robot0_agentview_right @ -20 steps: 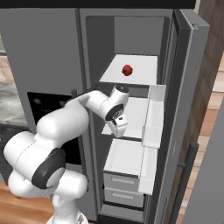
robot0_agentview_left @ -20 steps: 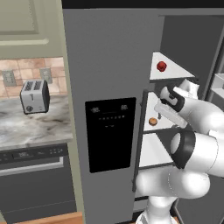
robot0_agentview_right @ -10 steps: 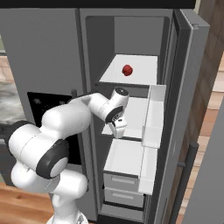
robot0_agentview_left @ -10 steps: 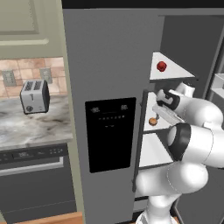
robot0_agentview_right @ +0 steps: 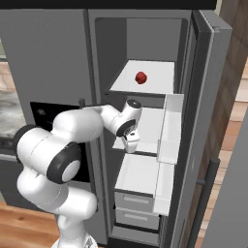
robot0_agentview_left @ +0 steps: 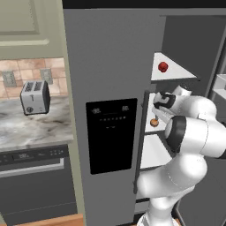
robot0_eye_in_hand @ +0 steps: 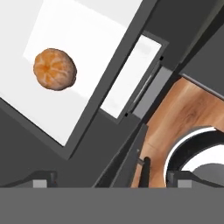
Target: Place the cold items (bell pepper and tangerine) from the fridge in one tupperware on the dining counter. Place the warm items (kebab skewer and hot dog) in the stove area in another tupperware.
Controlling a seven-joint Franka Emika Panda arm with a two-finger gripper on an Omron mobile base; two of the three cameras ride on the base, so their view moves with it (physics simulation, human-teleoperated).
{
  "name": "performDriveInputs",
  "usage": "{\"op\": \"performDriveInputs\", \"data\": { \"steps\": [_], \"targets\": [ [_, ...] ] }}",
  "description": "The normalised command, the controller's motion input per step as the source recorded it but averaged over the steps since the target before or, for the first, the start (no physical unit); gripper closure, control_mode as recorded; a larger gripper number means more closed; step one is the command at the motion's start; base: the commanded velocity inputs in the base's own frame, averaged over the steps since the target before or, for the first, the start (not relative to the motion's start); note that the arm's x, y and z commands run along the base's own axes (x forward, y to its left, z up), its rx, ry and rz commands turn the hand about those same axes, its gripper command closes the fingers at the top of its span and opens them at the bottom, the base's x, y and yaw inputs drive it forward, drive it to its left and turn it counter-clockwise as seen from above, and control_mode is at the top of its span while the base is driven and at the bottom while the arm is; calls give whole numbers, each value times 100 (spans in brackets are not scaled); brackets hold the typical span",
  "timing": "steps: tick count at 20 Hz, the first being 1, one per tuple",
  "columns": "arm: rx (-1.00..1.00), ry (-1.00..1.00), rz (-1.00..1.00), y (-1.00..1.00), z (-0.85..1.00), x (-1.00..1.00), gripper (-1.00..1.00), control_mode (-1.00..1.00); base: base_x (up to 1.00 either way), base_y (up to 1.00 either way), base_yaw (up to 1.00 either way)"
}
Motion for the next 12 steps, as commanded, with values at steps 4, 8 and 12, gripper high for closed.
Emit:
{"op": "performDriveInputs", "data": {
  "steps": [4,8,12],
  "targets": [
    [2,0,-6,0,-15,31,-100,-100,0,0,0],
    [5,0,-5,0,-13,30,-100,-100,0,0,0],
    [5,0,-4,0,-14,29,-100,-100,0,0,0]
  ]
}}
